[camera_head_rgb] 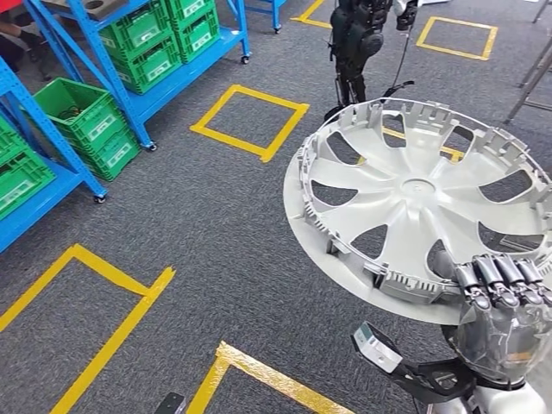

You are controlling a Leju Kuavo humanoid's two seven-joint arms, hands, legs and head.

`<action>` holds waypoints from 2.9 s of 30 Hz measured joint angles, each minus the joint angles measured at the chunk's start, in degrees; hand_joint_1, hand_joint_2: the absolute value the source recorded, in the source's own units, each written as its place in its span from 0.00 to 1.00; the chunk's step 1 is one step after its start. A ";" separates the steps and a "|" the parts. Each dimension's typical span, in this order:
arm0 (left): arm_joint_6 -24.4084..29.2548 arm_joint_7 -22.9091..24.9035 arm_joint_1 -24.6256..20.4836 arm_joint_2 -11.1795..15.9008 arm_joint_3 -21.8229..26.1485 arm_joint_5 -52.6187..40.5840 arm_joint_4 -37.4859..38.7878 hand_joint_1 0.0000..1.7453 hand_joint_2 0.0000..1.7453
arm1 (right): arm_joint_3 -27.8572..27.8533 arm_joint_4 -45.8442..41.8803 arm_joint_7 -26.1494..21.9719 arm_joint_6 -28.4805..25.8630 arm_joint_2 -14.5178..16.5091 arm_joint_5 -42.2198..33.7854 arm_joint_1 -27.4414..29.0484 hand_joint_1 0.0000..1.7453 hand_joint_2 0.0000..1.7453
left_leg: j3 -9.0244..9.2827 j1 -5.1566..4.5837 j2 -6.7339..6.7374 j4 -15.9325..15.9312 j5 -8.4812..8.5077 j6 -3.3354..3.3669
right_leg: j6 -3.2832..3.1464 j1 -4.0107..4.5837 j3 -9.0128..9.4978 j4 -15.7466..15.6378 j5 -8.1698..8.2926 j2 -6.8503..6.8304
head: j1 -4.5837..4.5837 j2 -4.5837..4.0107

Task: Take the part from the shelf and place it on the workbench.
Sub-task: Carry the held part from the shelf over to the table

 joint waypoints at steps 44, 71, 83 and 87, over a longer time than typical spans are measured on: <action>3.85 2.31 -0.13 2.99 2.44 -2.40 0.03 0.00 0.00 | -1.45 -1.56 1.27 0.00 0.63 0.00 1.09 1.00 1.00 | 6.91 -0.05 -1.56 -17.46 9.16 2.39 | 2.25 -0.11 -4.86 5.81 -2.16 0.91 | 0.14 0.00; 2.90 4.27 0.69 3.70 -7.38 -5.96 0.27 0.00 0.00 | -0.34 -0.07 1.60 0.00 0.46 0.01 0.39 1.00 1.00 | 5.59 -0.42 -4.24 -15.83 8.65 2.28 | 1.27 -0.06 -1.33 0.52 0.49 5.97 | -0.31 0.00; 2.33 4.29 0.72 3.04 -7.47 -6.06 0.33 0.00 0.00 | -0.27 0.92 1.60 0.00 0.44 0.00 0.21 1.00 1.00 | 6.13 -0.52 4.28 -16.40 8.56 1.63 | 3.10 -0.35 -0.62 1.36 -1.02 -4.97 | 0.09 0.00; 2.25 4.29 0.59 2.90 -7.74 -6.08 0.35 0.00 0.00 | -0.25 1.09 1.60 0.00 0.44 0.00 0.27 1.00 1.00 | 6.31 -0.48 5.09 -15.89 7.99 0.63 | 1.32 -0.04 -0.14 0.38 -0.70 -3.57 | -0.23 0.00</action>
